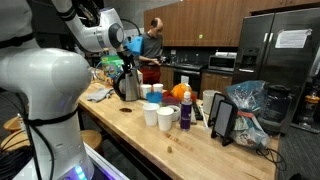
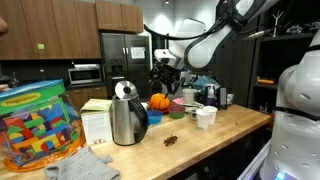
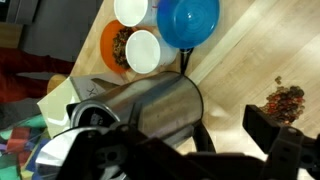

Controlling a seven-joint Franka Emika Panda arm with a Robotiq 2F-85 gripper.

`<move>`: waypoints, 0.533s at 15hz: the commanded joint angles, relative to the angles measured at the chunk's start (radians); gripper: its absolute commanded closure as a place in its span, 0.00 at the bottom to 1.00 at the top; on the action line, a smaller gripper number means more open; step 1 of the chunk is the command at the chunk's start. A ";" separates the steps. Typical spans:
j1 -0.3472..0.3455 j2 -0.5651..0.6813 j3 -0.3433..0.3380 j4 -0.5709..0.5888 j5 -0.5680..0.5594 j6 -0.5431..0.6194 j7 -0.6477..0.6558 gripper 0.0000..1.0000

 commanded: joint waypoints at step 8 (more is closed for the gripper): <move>0.035 0.024 0.032 0.057 -0.132 0.100 0.009 0.00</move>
